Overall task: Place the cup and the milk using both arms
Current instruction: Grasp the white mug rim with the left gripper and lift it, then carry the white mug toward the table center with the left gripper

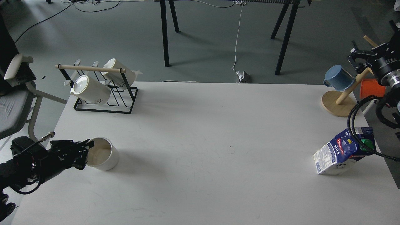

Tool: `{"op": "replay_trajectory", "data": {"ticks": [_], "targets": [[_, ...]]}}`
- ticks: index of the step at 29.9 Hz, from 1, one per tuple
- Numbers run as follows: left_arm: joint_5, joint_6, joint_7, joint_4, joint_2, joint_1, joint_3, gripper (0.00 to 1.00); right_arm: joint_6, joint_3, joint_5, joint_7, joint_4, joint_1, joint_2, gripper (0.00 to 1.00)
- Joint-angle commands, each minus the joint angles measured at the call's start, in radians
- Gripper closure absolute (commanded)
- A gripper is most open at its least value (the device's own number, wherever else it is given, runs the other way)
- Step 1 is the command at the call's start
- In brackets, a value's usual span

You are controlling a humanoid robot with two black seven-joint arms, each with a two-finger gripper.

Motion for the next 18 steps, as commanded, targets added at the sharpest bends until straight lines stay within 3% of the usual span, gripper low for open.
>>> {"op": "replay_trajectory", "data": {"ticks": [1, 4, 10, 13, 18], "targets": [[0.000, -0.010, -0.019, -0.067, 0.023, -0.030, -0.005, 0.98, 0.000, 0.000, 0.000, 0.000, 0.000, 0.000, 0.000, 0.01], [0.000, -0.048, -0.019, -0.150, 0.037, -0.075, -0.002, 0.98, 0.000, 0.002, 0.000, 0.000, 0.000, 0.000, -0.003, 0.01], [0.000, -0.336, -0.014, -0.289, 0.006, -0.245, 0.003, 0.98, 0.000, 0.057, 0.003, -0.002, 0.011, 0.003, -0.014, 0.01], [0.000, -0.450, -0.001, -0.306, -0.101, -0.334, 0.011, 0.98, 0.000, 0.083, 0.003, -0.002, 0.020, 0.014, -0.015, 0.01], [0.000, -0.573, 0.068, -0.296, -0.273, -0.424, 0.064, 0.98, 0.000, 0.129, 0.003, -0.005, 0.078, 0.017, -0.031, 0.01]]}}
